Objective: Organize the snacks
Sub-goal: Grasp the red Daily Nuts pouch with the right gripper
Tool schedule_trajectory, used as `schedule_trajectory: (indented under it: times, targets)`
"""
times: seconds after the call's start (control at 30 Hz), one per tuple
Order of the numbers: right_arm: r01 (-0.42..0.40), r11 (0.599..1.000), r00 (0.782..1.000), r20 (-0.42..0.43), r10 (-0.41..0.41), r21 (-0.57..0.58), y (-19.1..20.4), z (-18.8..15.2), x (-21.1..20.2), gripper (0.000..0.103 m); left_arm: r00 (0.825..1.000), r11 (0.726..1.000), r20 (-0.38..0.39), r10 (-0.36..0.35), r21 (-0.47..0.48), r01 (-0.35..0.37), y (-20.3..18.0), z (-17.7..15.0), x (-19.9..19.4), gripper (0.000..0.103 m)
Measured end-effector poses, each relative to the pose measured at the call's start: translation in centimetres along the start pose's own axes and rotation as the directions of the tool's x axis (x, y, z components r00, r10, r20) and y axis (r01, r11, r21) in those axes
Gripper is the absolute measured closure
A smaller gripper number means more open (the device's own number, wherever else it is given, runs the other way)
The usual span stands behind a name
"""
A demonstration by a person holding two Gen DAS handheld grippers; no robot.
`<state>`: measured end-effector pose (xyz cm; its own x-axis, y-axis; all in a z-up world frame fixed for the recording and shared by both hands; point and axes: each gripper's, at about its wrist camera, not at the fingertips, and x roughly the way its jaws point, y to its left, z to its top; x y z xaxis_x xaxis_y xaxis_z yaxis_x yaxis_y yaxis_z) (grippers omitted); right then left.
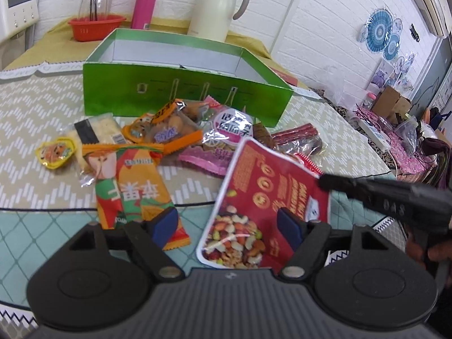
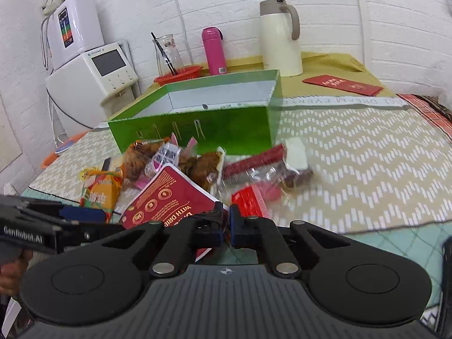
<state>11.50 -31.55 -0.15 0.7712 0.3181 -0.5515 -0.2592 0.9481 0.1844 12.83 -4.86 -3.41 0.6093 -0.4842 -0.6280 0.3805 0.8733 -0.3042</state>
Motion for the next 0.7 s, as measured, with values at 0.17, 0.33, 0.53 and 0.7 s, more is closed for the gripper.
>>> schedule_trajectory:
  times: [0.17, 0.33, 0.53, 0.7]
  targets:
    - [0.001, 0.997, 0.999, -0.042, 0.002, 0.076, -1.0, -2.8, -2.5, 0.093, 0.999, 1.000, -0.039, -0.015, 0.012, 0.016, -0.2, -0.9, -2.3, 0.026]
    - [-0.030, 0.998, 0.997, -0.073, 0.033, 0.051, -0.5, -3.2, -3.3, 0.064, 0.986, 0.993, -0.132, -0.104, -0.063, 0.096, 0.4, -3.0, -3.8, 0.026]
    - [-0.058, 0.996, 0.995, -0.074, 0.063, 0.073, -0.3, -3.2, -3.0, 0.062, 0.986, 0.990, -0.109, -0.124, -0.079, 0.116, 0.1, -2.4, -2.9, 0.040]
    - [-0.075, 0.991, 0.994, -0.068, 0.083, 0.109, -0.5, -3.7, -3.6, 0.064, 0.988, 0.993, -0.105, -0.117, -0.030, 0.114, -0.6, -1.5, -1.6, 0.044]
